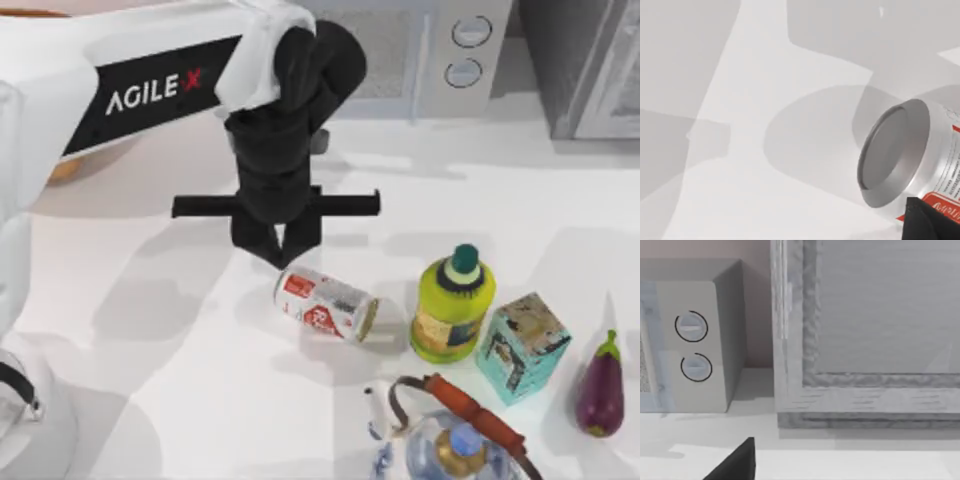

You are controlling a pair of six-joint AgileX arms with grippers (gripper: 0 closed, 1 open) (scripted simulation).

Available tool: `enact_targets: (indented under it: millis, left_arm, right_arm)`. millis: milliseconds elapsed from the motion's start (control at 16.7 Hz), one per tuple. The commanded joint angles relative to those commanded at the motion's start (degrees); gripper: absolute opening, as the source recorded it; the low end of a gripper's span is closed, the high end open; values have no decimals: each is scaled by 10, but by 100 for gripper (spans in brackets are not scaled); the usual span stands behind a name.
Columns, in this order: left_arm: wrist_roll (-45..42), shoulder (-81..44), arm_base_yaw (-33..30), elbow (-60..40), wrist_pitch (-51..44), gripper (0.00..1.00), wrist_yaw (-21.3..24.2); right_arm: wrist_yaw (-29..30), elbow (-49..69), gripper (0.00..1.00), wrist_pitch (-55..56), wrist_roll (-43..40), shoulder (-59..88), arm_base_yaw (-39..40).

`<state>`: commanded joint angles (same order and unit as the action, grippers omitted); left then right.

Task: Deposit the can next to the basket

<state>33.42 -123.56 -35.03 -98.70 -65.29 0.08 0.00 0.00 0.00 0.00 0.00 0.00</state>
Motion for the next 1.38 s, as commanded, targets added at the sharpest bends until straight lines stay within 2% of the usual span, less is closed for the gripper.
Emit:
enact_targets:
  millis: [300,1080,1380]
  left_arm:
    - [1,-1,-1,4,6,0,0]
    - [1,-1,-1,4,6,98,0]
    - [1,-1,-1,4,6,100,0]
  right_arm:
    - [0,0,100,0,0,0,0]
    - [0,0,100,0,0,0,0]
    - [0,0,100,0,0,0,0]
